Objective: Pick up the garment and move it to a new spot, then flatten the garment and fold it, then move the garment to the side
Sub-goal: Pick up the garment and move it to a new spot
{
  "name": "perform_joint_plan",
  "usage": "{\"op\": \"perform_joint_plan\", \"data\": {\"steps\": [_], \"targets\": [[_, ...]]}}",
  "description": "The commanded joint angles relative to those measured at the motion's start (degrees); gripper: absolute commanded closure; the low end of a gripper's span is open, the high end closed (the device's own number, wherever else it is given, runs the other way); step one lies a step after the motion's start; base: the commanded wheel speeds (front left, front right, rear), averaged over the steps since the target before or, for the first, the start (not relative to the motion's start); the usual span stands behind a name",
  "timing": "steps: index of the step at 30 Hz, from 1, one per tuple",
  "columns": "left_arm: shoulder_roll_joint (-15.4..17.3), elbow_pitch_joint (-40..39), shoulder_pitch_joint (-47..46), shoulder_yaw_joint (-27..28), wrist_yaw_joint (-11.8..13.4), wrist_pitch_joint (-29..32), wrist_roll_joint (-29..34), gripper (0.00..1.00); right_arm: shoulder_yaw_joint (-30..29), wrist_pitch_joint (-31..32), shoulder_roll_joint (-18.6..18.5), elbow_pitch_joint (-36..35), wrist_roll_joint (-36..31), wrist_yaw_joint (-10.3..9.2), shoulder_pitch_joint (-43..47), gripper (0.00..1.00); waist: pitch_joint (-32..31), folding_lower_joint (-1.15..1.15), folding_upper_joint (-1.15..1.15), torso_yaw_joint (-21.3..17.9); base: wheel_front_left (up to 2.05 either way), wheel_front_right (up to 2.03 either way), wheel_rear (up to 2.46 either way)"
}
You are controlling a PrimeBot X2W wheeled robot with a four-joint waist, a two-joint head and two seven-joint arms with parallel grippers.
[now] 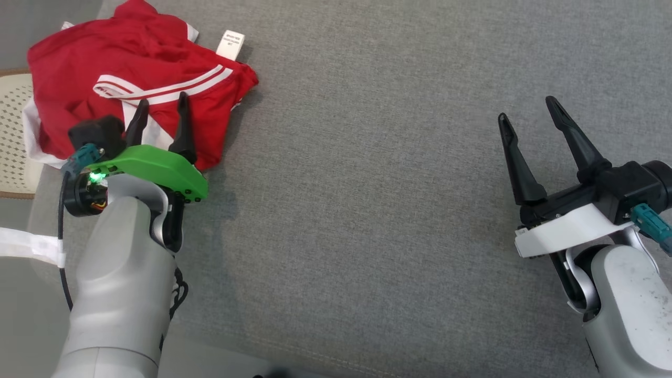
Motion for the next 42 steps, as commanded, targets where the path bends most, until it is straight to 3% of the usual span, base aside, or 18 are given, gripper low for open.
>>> {"op": "perform_joint_plan", "data": {"steps": [1,2,3,4,5,11,16,27,35,42], "targets": [[0.8,2.5,-2.1,0.5,-0.1,0.0,-0.9,0.00,-0.4,0.1,-0.5,-0.4,0.2,0.00,0.2,0.00,4.2,0.00,0.00,-3.3,0.00,0.00,0.00],[1.1,4.2,-2.9,0.6,-0.1,0.0,-1.4,0.00,-0.7,0.1,-0.4,-0.4,0.3,0.00,0.4,0.00,4.2,0.00,0.00,-3.4,0.00,0.00,0.00],[1.6,5.8,-3.8,0.9,-0.1,-0.1,-1.9,0.46,-0.9,-0.1,-0.4,-0.5,0.3,0.00,0.6,0.00,4.2,0.00,0.00,-3.5,0.00,0.00,0.00],[1.9,6.7,-4.4,1.1,-0.1,-0.1,-2.1,0.69,-1.1,-0.1,-0.5,-0.6,0.3,0.00,0.8,0.00,4.1,0.00,0.00,-3.5,0.00,0.00,0.00],[2.2,7.4,-4.7,1.3,-0.1,-0.2,-2.5,1.00,-1.4,-0.3,-0.5,-0.5,0.4,0.00,1.0,0.00,3.9,0.00,0.00,-3.5,0.00,0.00,0.00],[4.5,1.8,-1.0,4.0,0.3,-0.2,-1.0,1.00,-1.8,-1.0,0.3,-0.1,0.4,0.00,1.9,0.00,1.0,0.00,0.00,-3.5,0.00,0.00,0.00],[5.9,-9.3,5.4,6.7,1.6,-0.2,3.1,1.00,-1.5,-2.3,1.6,1.0,0.7,0.00,3.3,0.00,-4.1,0.00,0.00,-4.1,0.00,0.00,0.00],[3.4,-33.9,21.5,7.3,1.9,-0.2,9.6,1.00,-1.5,-3.8,4.7,2.8,1.3,0.00,9.0,0.00,-15.8,0.00,0.00,-7.7,0.00,0.00,0.00],[0.7,-41.3,25.6,-3.5,0.5,2.3,9.8,1.00,-1.8,-4.3,6.1,2.0,1.8,0.00,9.8,0.00,-16.1,0.00,0.00,-15.2,0.00,0.00,0.00],[-0.3,-40.0,19.2,-17.4,0.0,4.7,8.6,1.00,-1.5,-4.6,7.2,2.1,2.5,0.00,7.2,0.00,-10.1,0.00,0.00,-26.7,0.00,0.00,0.00]]}}
